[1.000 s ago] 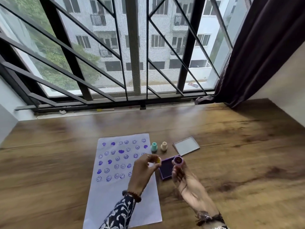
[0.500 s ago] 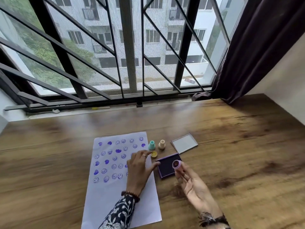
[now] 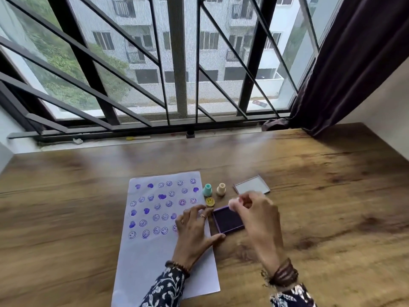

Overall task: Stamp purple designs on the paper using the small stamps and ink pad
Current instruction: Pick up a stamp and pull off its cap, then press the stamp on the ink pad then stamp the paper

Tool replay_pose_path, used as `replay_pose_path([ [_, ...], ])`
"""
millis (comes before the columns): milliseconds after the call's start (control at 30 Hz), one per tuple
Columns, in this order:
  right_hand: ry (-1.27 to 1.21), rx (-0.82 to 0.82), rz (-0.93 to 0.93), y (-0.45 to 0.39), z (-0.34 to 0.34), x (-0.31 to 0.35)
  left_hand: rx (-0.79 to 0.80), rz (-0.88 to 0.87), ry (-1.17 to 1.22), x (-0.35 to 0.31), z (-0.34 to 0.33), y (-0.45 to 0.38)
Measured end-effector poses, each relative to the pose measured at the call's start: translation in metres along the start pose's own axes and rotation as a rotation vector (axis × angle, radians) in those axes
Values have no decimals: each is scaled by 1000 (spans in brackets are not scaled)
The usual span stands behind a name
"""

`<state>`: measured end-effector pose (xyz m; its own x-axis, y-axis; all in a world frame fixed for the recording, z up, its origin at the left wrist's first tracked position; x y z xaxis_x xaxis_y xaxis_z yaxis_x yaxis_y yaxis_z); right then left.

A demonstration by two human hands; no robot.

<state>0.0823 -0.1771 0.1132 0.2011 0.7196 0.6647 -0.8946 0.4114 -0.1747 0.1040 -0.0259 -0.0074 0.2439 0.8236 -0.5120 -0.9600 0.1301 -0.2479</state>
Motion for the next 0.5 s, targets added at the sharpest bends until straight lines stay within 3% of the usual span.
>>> replay_pose_path([
  [133, -2, -231, 227, -7, 46, 56, 13, 7, -3, 2, -1, 1],
  [233, 4, -310, 278, -6, 38, 63, 27, 13, -27, 2, -2, 1],
  [267, 24, -285, 254, -4, 24, 54, 29, 14, -26, 2, -2, 2],
  [400, 195, 101, 73, 18, -67, -15, 23, 6, 13, 1, -2, 1],
  [500, 221, 91, 72, 17, -76, -28, 38, 13, 48, 1, -3, 2],
])
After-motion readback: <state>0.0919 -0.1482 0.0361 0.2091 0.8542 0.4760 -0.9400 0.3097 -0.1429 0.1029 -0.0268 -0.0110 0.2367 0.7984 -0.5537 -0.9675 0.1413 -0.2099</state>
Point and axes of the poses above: each hand's wrist, its own y-axis away from the middle knuckle, its own z-axis out of the back of the hand, x = y × z, the point moved 10 cm from there along -y, towards the middle knuckle, and after that the axes turned 9 degrees about -x, right-handed, at the moved point
